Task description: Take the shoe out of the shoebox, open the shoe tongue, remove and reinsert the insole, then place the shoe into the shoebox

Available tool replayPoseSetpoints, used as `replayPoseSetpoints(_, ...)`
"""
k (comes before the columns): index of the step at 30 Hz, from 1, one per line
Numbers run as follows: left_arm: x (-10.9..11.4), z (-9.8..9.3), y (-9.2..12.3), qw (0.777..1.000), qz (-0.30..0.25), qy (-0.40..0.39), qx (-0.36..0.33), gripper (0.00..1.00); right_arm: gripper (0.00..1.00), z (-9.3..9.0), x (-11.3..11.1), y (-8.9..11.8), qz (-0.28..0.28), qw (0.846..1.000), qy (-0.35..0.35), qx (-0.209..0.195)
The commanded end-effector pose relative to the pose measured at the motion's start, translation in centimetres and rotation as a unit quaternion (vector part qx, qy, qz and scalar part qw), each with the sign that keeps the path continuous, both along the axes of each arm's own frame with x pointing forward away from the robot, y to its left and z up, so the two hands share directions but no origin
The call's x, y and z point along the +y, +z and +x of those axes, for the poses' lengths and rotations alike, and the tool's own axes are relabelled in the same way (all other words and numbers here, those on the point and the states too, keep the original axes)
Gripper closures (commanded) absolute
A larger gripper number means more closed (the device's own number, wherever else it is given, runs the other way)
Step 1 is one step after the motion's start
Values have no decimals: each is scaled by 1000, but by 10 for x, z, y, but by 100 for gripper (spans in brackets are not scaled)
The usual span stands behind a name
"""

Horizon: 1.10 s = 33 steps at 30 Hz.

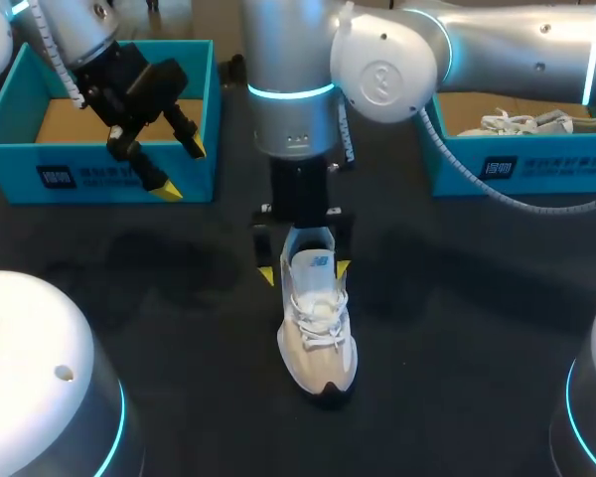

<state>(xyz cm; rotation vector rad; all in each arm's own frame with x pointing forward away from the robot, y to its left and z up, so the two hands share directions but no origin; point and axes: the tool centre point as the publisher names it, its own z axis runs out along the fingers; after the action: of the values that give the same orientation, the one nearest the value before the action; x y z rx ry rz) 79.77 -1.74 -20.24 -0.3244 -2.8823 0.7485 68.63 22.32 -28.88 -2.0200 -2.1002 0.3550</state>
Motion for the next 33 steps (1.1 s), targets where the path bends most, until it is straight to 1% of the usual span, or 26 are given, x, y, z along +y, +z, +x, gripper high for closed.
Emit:
replayPoseSetpoints(1,1,0,0,1000,1,0,0,0,54,-16,-4,7,-1,1000,-10,-17)
replayPoseSetpoints(2,1,0,0,1000,1,0,0,0,59,-18,-4,7,-1,1000,-12,-16)
replayPoseSetpoints(3,1,0,0,1000,1,0,0,0,60,-20,-5,7,-1,1000,-13,-18)
replayPoseSetpoints(5,1,0,0,1000,1,0,0,0,67,-23,-7,7,-1,1000,-15,-21)
replayPoseSetpoints(7,1,0,0,1000,1,0,0,0,72,-24,-9,6,0,1000,-18,-26)
replayPoseSetpoints(9,1,0,0,1000,1,0,0,0,73,-21,-12,4,-2,999,-13,-35)
replayPoseSetpoints(13,1,0,0,1000,1,0,0,0,70,-10,-16,-3,-15,999,3,-52)
replayPoseSetpoints(14,1,0,0,1000,1,0,0,0,72,-6,-16,-5,-15,998,5,-55)
replayPoseSetpoints(16,1,0,0,1000,1,0,0,0,75,0,-16,-10,-7,998,7,-56)
replayPoseSetpoints(19,1,0,0,1000,1,0,0,0,72,10,-14,-18,-1,998,12,-55)
replayPoseSetpoints(21,1,0,0,1000,1,0,0,0,72,16,-14,-24,8,998,16,-57)
replayPoseSetpoints(23,1,0,0,1000,1,0,0,0,75,21,-14,-32,9,998,18,-52)
replayPoseSetpoints(24,1,0,0,1000,1,0,0,0,78,22,-15,-36,11,999,18,-44)
replayPoseSetpoints(26,1,0,0,1000,1,0,0,0,85,24,-16,-39,11,999,18,-45)
replayPoseSetpoints(27,1,0,0,1000,1,0,0,0,85,25,-17,-40,8,999,18,-39)
replayPoseSetpoints(31,1,0,0,1000,1,0,0,0,89,24,-17,-36,6,999,19,-41)
replayPoseSetpoints(33,1,0,0,1000,1,0,0,0,88,20,-18,-30,0,999,18,-40)
